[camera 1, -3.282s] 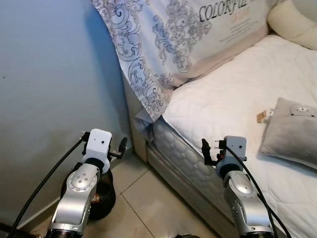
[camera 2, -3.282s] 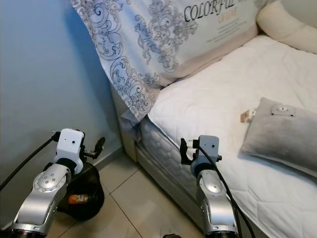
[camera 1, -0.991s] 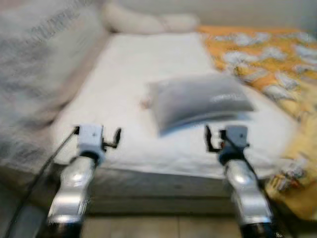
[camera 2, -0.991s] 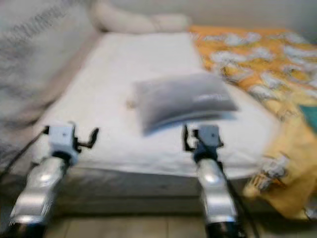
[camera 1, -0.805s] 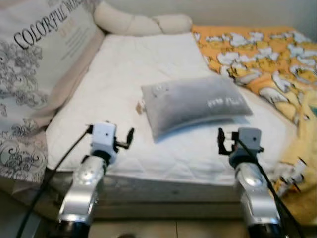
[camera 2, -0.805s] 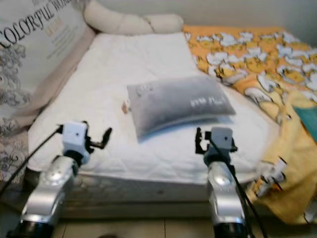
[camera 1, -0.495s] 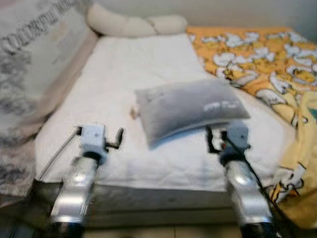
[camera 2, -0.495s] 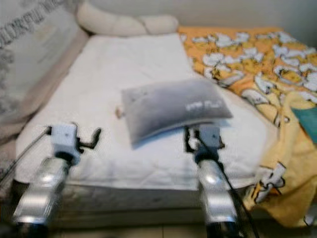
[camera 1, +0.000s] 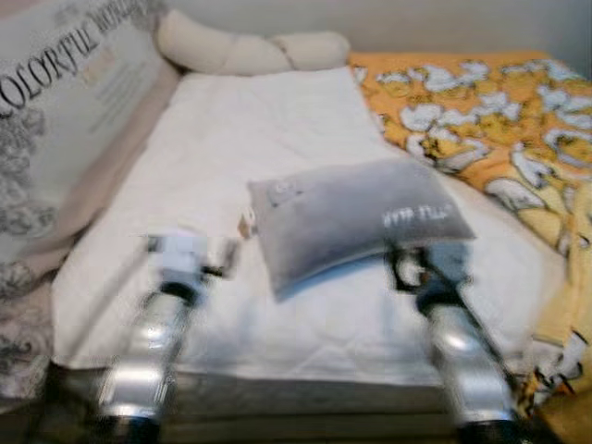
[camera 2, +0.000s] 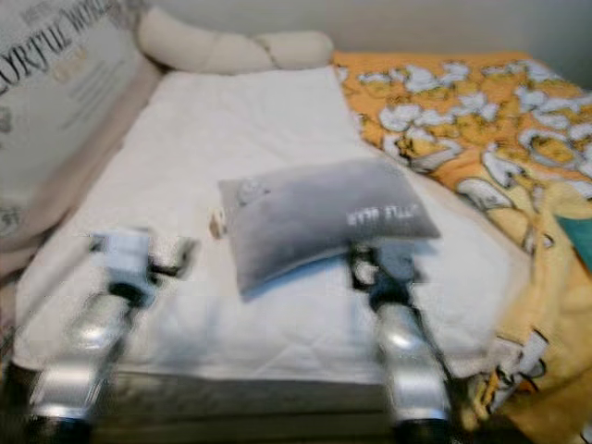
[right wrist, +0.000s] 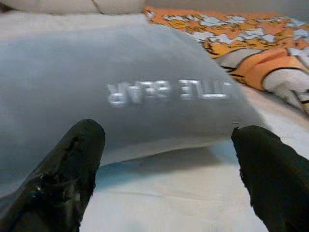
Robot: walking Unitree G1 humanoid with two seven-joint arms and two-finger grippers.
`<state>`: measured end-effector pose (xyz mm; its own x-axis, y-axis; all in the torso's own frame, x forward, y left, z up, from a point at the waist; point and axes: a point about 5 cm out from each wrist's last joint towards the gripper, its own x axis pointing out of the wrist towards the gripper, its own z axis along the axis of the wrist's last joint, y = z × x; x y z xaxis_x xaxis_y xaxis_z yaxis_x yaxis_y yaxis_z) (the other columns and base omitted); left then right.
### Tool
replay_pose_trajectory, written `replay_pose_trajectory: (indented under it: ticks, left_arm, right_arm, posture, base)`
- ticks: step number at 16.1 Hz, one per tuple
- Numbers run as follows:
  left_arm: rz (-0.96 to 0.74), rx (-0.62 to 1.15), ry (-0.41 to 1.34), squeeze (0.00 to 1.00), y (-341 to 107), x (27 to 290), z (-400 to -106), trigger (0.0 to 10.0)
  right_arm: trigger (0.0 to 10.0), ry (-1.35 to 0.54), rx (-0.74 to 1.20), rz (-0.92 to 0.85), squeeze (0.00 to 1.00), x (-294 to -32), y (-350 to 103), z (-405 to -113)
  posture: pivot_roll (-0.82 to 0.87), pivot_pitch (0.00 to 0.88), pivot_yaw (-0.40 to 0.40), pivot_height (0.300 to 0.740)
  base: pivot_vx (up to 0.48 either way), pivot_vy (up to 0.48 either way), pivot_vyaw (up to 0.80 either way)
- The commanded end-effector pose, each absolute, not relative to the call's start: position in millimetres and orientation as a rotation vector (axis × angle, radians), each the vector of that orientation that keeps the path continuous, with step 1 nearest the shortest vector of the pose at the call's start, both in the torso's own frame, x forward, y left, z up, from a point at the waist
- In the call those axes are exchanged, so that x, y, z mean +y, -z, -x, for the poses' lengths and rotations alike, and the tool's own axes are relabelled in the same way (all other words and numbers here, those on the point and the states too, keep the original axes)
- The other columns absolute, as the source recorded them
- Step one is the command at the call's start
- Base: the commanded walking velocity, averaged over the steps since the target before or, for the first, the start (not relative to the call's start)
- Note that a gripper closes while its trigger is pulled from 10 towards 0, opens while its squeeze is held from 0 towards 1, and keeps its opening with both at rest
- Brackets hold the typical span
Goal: Clean up the room
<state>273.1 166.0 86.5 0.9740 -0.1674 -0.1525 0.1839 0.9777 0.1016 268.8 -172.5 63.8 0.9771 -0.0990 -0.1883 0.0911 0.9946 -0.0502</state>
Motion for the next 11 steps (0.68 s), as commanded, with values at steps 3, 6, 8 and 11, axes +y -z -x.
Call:
replay_pose_trajectory:
  ticks: [3,6,8,11]
  left_arm:
    - [-0.139,0.140,0.136,0.00,-90.3,180.0,-272.3,10.0]
    - [-0.140,0.144,0.133,0.00,-90.3,180.3,-271.5,10.0]
    - [-0.141,0.145,0.133,0.00,-90.5,180.5,-271.6,10.0]
    - [-0.142,0.141,0.125,0.00,-91.4,180.2,-273.8,10.0]
  right_arm:
    - [10.0,0.046,0.178,0.032,0.00,-157.7,-67.9,-272.0]
    - [10.0,0.042,0.180,0.026,0.00,-157.0,-68.4,-273.4]
    - [10.0,0.043,0.183,0.025,0.00,-156.8,-67.9,-273.5]
    - [10.0,0.041,0.187,0.018,0.00,-156.8,-67.9,-275.4]
  posture:
    - [0.06,0.000,0.020,0.740]
    - [0.06,0.000,0.020,0.740]
    - [0.06,0.000,0.020,0.740]
    - [0.06,0.000,0.019,0.740]
  base:
    - [0.336,0.000,0.00]
    - [0.335,0.000,0.00]
    - [0.328,0.000,0.00]
    - [0.095,0.000,0.00]
